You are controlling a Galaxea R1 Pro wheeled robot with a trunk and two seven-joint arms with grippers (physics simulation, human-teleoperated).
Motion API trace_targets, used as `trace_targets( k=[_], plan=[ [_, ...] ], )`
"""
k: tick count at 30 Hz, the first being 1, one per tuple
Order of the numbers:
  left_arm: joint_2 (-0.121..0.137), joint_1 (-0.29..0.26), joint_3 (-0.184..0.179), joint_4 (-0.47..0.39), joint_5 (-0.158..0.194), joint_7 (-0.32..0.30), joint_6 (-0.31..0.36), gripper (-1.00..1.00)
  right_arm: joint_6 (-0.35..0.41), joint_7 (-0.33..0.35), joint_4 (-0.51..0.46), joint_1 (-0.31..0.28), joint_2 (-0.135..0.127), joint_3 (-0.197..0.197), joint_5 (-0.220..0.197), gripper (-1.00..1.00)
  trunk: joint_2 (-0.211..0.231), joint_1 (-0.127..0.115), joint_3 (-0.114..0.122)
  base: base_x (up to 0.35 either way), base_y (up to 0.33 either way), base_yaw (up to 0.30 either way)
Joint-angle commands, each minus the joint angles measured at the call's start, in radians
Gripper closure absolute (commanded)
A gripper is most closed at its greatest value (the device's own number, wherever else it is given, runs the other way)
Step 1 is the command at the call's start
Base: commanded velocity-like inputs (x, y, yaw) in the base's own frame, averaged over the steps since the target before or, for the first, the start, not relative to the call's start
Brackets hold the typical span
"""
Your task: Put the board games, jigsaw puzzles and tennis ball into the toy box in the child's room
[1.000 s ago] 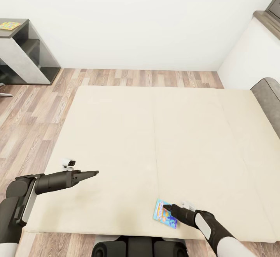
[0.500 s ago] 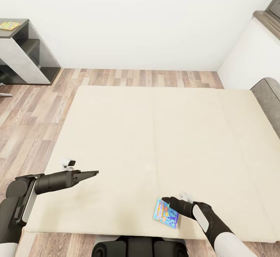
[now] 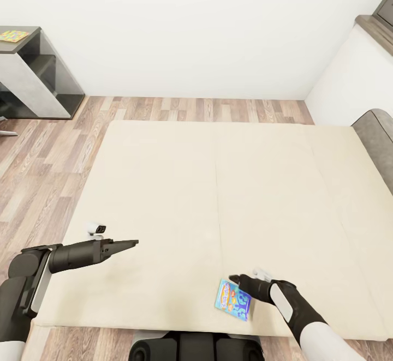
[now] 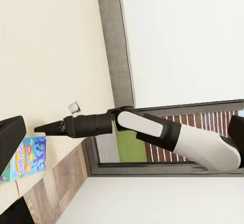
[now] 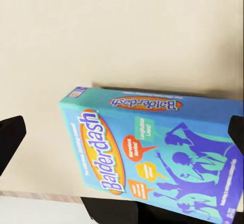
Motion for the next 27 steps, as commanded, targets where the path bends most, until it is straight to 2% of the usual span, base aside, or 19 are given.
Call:
trace_targets(
  k=[1,11,21,27],
  plan=[
    [0.0,0.0,0.0,0.0,-0.001,-0.004,0.011,-1.0,0.009,-0.006,-0.001,0.0,0.0,-0.005,-0.002,-1.0,-0.002,0.001,-0.001,0.0,0.0,0.0],
    [0.0,-0.001,0.0,0.0,0.0,-0.004,0.011,-1.0,0.022,-0.107,0.007,-0.001,-0.002,-0.006,-0.006,-1.0,-0.002,0.001,-0.001,0.0,0.0,0.0],
    [0.0,-0.001,0.0,0.0,-0.001,-0.004,0.011,-1.0,0.027,-0.153,0.01,-0.001,0.004,-0.006,-0.008,-1.0,-0.002,0.001,-0.001,0.0,0.0,0.0],
    [0.0,-0.001,0.0,0.0,-0.001,-0.004,0.011,-1.0,0.058,-0.181,0.01,-0.001,0.008,-0.006,-0.008,-1.0,-0.002,0.001,-0.001,0.0,0.0,0.0]
  ],
)
